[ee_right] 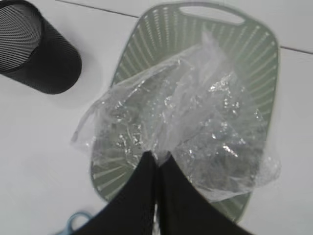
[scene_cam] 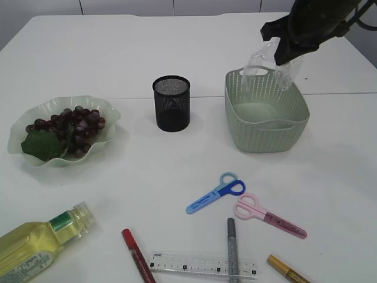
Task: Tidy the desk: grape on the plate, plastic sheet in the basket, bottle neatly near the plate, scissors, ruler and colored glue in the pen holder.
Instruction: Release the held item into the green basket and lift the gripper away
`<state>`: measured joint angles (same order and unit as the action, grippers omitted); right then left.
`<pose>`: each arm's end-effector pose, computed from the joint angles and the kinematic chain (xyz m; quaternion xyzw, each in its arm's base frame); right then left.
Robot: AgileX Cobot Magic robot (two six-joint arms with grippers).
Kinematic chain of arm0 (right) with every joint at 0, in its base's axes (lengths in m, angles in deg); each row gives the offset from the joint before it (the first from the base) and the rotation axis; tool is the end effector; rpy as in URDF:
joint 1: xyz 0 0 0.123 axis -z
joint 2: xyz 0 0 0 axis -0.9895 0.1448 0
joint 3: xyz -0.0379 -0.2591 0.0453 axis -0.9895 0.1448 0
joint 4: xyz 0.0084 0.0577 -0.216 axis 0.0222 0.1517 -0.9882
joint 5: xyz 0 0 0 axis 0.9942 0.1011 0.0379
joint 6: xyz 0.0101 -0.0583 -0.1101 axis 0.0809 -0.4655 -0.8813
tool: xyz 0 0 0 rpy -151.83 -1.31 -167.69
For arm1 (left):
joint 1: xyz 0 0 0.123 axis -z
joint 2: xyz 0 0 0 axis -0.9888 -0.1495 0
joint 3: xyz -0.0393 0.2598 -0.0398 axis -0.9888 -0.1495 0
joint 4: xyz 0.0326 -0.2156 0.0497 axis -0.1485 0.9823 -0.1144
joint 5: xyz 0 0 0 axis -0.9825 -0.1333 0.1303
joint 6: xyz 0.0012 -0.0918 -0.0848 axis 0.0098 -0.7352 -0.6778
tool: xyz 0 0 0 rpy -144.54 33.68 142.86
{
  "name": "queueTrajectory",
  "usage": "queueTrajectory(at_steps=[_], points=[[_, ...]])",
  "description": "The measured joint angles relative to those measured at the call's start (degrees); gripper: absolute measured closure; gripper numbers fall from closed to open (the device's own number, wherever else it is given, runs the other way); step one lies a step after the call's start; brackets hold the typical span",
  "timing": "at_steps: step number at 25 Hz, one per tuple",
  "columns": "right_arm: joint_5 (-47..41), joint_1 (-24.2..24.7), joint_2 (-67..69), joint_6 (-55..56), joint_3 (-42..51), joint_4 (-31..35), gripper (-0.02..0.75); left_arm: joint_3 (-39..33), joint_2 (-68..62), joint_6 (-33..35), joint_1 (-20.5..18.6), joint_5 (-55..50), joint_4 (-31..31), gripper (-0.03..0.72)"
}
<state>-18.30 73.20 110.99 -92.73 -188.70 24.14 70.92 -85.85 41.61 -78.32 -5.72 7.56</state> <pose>0.4177 0.0800 0.2572 -0.1268 0.9508 0.0771 0.2721 0.2185 -0.0387 0.2653 0.0689 0.9643 -0.1070 0.2321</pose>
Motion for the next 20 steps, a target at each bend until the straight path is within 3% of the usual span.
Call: queueTrajectory(at_steps=[8, 11, 16, 20], points=[[2.9, 0.9, 7.3, 0.2, 0.0, -1.2, 0.737, 0.0, 0.0, 0.0, 0.0, 0.0, 0.0, 0.265], [4.0, 0.9, 8.8, 1.2, 0.0, -0.9, 0.623, 0.0, 0.0, 0.0, 0.0, -0.1, 0.0, 0.265], [4.5, 1.0, 9.3, 1.9, -0.1, -0.4, 0.307, 0.0, 0.0, 0.0, 0.0, -0.1, 0.0, 0.265], [2.1, 1.0, 9.3, 2.4, -2.7, 1.3, 0.225, 0.0, 0.0, 0.0, 0.0, -0.1, 0.0, 0.265]])
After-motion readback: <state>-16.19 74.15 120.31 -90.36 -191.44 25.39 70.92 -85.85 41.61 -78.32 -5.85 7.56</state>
